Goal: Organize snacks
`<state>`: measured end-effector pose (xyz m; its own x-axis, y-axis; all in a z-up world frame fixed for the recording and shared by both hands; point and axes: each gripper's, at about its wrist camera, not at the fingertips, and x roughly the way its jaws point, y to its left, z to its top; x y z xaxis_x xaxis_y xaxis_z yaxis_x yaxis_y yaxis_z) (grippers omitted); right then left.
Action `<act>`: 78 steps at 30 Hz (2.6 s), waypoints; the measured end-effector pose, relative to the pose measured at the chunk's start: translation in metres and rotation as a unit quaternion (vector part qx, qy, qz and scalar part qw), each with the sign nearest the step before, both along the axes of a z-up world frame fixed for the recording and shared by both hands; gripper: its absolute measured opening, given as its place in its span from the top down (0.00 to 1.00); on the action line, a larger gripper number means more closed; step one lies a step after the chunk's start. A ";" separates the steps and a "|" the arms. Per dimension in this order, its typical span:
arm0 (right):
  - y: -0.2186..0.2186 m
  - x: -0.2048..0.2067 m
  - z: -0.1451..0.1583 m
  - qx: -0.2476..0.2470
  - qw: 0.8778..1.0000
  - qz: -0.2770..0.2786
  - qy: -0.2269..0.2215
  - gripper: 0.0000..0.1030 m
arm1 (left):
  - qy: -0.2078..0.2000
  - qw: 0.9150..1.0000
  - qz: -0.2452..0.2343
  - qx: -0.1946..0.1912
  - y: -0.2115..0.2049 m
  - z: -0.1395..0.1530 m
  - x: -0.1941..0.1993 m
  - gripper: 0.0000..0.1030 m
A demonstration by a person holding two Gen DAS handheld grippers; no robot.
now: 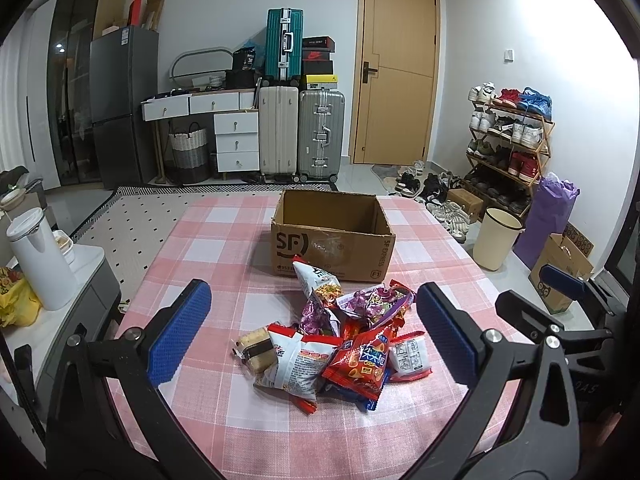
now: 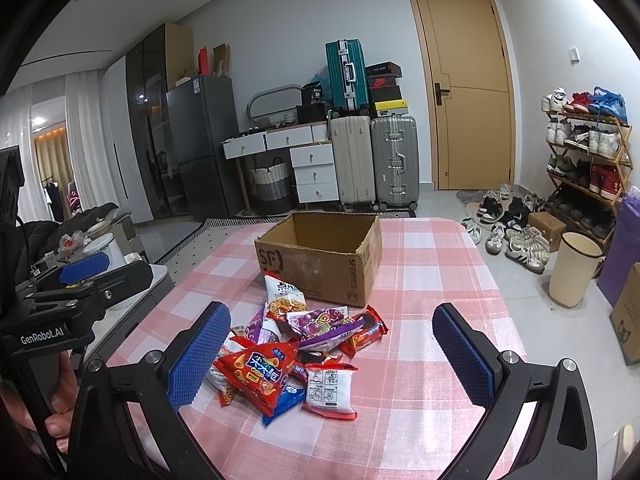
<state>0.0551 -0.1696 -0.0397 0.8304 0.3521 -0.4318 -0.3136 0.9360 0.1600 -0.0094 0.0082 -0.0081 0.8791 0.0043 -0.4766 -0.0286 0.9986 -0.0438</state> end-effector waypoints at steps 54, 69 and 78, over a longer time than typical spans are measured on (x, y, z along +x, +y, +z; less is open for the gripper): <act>0.036 0.108 -0.166 -0.040 0.978 0.048 0.198 0.01 | 0.065 0.997 0.017 -0.049 0.052 -0.072 0.052 0.01; 0.041 0.114 -0.172 -0.030 0.974 0.080 0.209 0.57 | 0.075 0.995 0.043 -0.053 0.076 -0.081 0.056 0.01; 0.030 0.102 -0.158 -0.008 0.979 0.079 0.188 0.57 | 0.092 0.991 0.061 -0.071 0.098 -0.086 0.058 0.01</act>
<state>0.1568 -0.1397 -0.1978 0.5470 0.4538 -0.7035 -0.3768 0.8839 0.2772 0.0487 0.1066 -0.0945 0.7743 0.0270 -0.6323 -0.1701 0.9712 -0.1669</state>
